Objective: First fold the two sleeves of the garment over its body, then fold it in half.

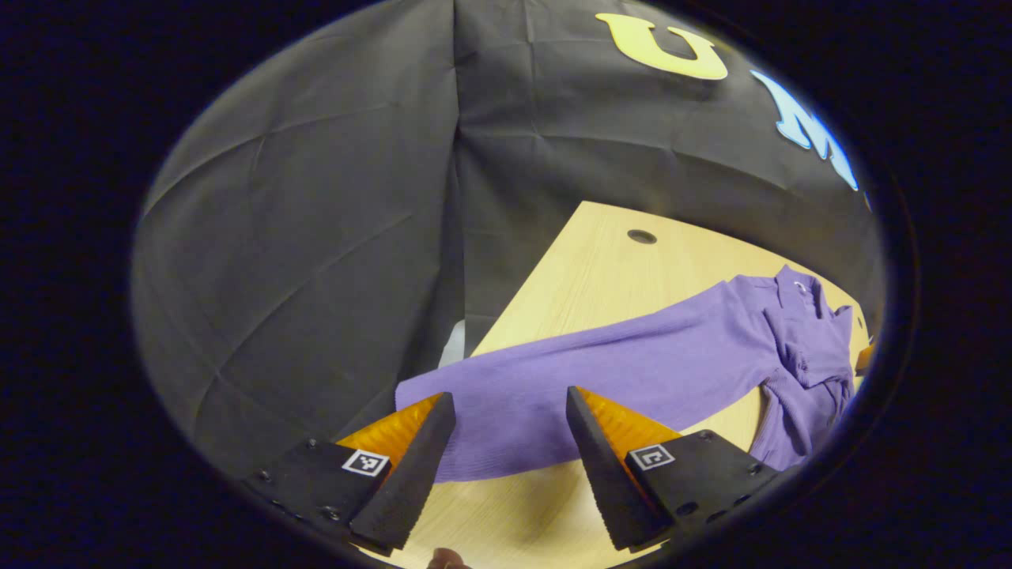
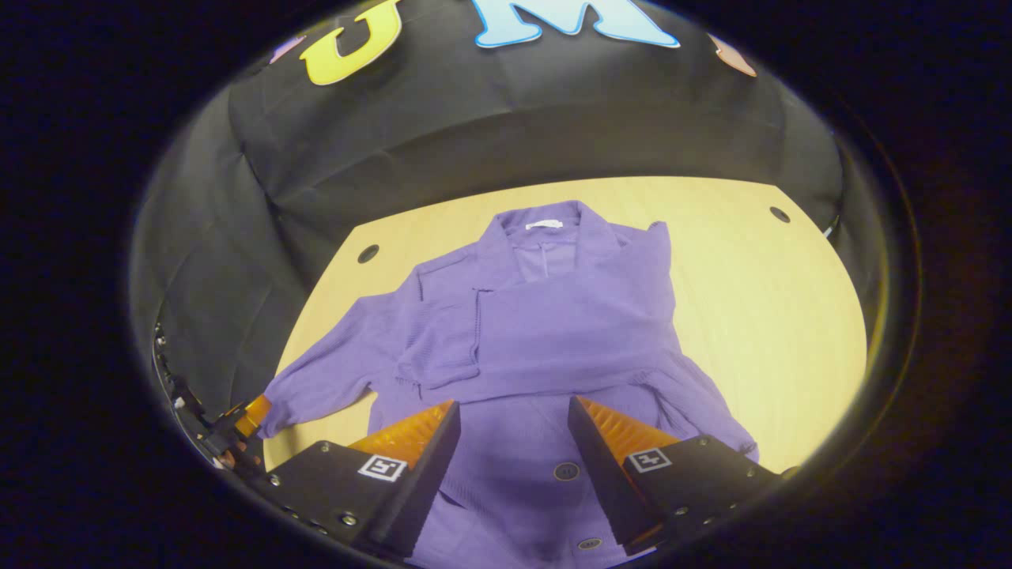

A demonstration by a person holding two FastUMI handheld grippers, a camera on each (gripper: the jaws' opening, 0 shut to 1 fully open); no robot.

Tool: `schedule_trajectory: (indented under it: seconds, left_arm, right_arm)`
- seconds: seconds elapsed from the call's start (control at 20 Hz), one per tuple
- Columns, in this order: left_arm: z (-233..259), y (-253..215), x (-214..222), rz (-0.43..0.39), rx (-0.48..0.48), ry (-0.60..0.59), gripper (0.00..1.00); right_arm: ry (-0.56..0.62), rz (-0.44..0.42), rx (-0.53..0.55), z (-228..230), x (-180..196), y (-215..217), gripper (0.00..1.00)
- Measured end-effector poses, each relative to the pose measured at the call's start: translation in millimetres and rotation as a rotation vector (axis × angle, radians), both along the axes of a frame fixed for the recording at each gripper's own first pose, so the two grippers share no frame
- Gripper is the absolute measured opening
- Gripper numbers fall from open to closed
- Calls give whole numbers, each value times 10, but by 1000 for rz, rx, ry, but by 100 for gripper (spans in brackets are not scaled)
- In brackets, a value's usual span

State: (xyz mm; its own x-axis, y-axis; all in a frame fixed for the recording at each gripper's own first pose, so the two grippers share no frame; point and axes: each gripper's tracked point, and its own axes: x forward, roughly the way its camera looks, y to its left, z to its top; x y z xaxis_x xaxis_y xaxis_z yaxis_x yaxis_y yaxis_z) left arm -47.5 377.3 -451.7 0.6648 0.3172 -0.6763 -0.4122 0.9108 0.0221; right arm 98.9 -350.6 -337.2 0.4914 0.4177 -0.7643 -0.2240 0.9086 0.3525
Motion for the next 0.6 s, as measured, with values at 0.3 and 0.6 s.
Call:
schedule_trajectory:
  seconds: [0.3,0.6]
  left_arm:
    - [-366,-113,-46,23,-19,55,95]
    - [-365,-113,-55,48,-32,35,93]
  right_arm:
    - [10,-24,16,21,18,-20,86]
    - [26,-22,7,-40,40,-79,86]
